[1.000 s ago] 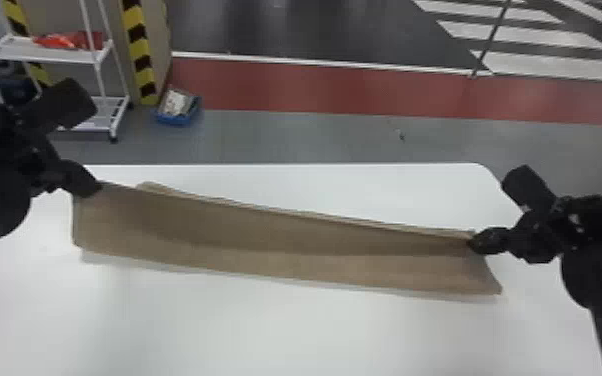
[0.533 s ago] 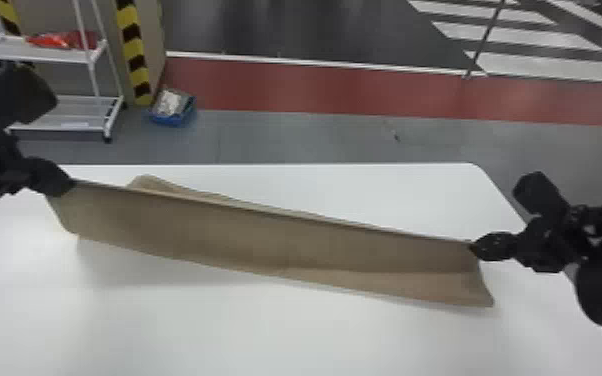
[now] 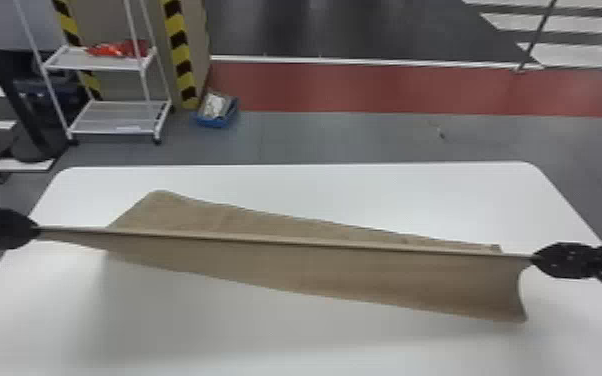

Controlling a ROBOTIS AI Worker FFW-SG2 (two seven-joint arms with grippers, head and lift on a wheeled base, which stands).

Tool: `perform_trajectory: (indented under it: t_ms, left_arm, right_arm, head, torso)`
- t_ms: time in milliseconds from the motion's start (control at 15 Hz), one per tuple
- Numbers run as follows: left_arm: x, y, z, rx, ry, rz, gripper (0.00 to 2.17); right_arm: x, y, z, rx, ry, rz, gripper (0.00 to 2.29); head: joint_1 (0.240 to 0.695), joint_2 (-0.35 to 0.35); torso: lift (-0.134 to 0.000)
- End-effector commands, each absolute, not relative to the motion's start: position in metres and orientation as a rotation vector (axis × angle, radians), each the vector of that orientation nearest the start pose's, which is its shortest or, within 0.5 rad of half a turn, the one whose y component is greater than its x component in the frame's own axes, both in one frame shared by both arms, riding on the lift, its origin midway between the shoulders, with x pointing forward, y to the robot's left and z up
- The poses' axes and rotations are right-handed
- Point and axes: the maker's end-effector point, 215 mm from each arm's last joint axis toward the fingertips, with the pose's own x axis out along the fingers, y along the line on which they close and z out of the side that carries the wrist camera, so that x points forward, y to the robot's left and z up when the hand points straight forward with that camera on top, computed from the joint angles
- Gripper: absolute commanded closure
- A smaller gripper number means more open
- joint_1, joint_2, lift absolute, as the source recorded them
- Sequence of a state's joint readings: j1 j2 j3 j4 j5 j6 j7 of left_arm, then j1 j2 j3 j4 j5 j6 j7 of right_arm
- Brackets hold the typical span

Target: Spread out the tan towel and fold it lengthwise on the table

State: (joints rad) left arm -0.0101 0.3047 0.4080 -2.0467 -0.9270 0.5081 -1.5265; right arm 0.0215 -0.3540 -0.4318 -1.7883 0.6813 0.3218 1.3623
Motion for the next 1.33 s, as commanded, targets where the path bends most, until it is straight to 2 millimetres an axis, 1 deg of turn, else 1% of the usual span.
perform_trajectory:
  t_ms: [0, 67, 133, 200, 267, 333, 400, 467, 533, 600, 667, 733, 800, 867, 933, 1000, 1067, 1267]
  left_arm:
    - [0.409, 0.433, -0.312, 0.745, 0.811, -0.515, 2.01]
    - [0.391, 0.426, -0.318, 0.759, 0.834, -0.538, 2.01]
    - [0.368, 0.424, -0.321, 0.781, 0.861, -0.553, 2.01]
    - [0.357, 0.415, -0.319, 0.807, 0.859, -0.566, 2.01]
    - [0.345, 0.414, -0.316, 0.833, 0.867, -0.566, 2.01]
    - [0.338, 0.407, -0.313, 0.854, 0.863, -0.574, 2.01]
    - [0.338, 0.403, -0.311, 0.859, 0.856, -0.576, 2.01]
    - [0.346, 0.397, -0.307, 0.862, 0.835, -0.577, 2.01]
    - [0.360, 0.380, -0.300, 0.862, 0.796, -0.586, 2.01]
    - [0.379, 0.358, -0.291, 0.876, 0.750, -0.609, 2.01]
    - [0.395, 0.340, -0.288, 0.870, 0.726, -0.622, 2.01]
    - [0.410, 0.326, -0.290, 0.851, 0.715, -0.637, 2.01]
    - [0.427, 0.312, -0.297, 0.846, 0.721, -0.657, 2.01]
    - [0.437, 0.302, -0.307, 0.851, 0.739, -0.677, 2.01]
    - [0.448, 0.293, -0.320, 0.855, 0.765, -0.700, 2.01]
    - [0.457, 0.289, -0.335, 0.843, 0.798, -0.718, 2.01]
    - [0.465, 0.289, -0.344, 0.831, 0.819, -0.728, 2.01]
    - [0.489, 0.295, -0.348, 0.809, 0.841, -0.727, 2.01]
  right_arm:
    - [0.457, -0.427, -0.366, -0.696, 0.710, 0.623, 1.31]
    - [0.453, -0.422, -0.361, -0.713, 0.697, 0.630, 1.31]
    - [0.448, -0.421, -0.359, -0.732, 0.698, 0.637, 1.31]
    - [0.442, -0.422, -0.358, -0.757, 0.702, 0.641, 1.31]
    - [0.437, -0.428, -0.355, -0.774, 0.705, 0.639, 1.31]
    - [0.436, -0.433, -0.354, -0.782, 0.708, 0.638, 1.31]
    - [0.438, -0.440, -0.354, -0.773, 0.713, 0.629, 1.31]
    - [0.444, -0.442, -0.353, -0.747, 0.708, 0.622, 1.31]
    - [0.453, -0.446, -0.354, -0.718, 0.710, 0.613, 1.31]
    - [0.462, -0.448, -0.355, -0.706, 0.713, 0.605, 1.33]
    - [0.467, -0.450, -0.364, -0.681, 0.737, 0.602, 1.33]
    - [0.475, -0.450, -0.377, -0.663, 0.774, 0.603, 1.33]
    - [0.481, -0.449, -0.388, -0.662, 0.806, 0.607, 1.33]
    - [0.483, -0.448, -0.395, -0.665, 0.825, 0.610, 1.33]
    - [0.485, -0.449, -0.403, -0.664, 0.849, 0.611, 1.33]
    - [0.488, -0.449, -0.409, -0.662, 0.868, 0.611, 1.33]
    - [0.490, -0.450, -0.413, -0.658, 0.879, 0.610, 1.33]
    - [0.497, -0.457, -0.416, -0.632, 0.892, 0.599, 1.33]
  head:
    - [0.695, -0.014]
    - [0.695, -0.007]
    - [0.695, -0.001]
    - [0.695, 0.003]
    - [0.695, 0.003]
    - [0.695, -0.002]
    - [0.695, -0.011]
    - [0.695, -0.020]
    - [0.695, -0.033]
    - [0.695, -0.058]
    - [0.695, -0.074]
    - [0.695, -0.095]
    - [0.695, -0.113]
    - [0.695, -0.146]
    - [0.695, -0.158]
    - [0.695, -0.166]
    - [0.695, -0.174]
    - [0.695, -0.184]
  torso:
    - [-0.124]
    - [-0.124]
    - [-0.124]
    - [-0.124]
    - [-0.124]
    - [-0.124]
    - [-0.124]
    - [-0.124]
    - [-0.124]
    - [-0.124]
    - [-0.124]
    - [-0.124]
    - [-0.124]
    - [-0.124]
    - [-0.124]
    - [-0.124]
    - [-0.124]
    - [-0.124]
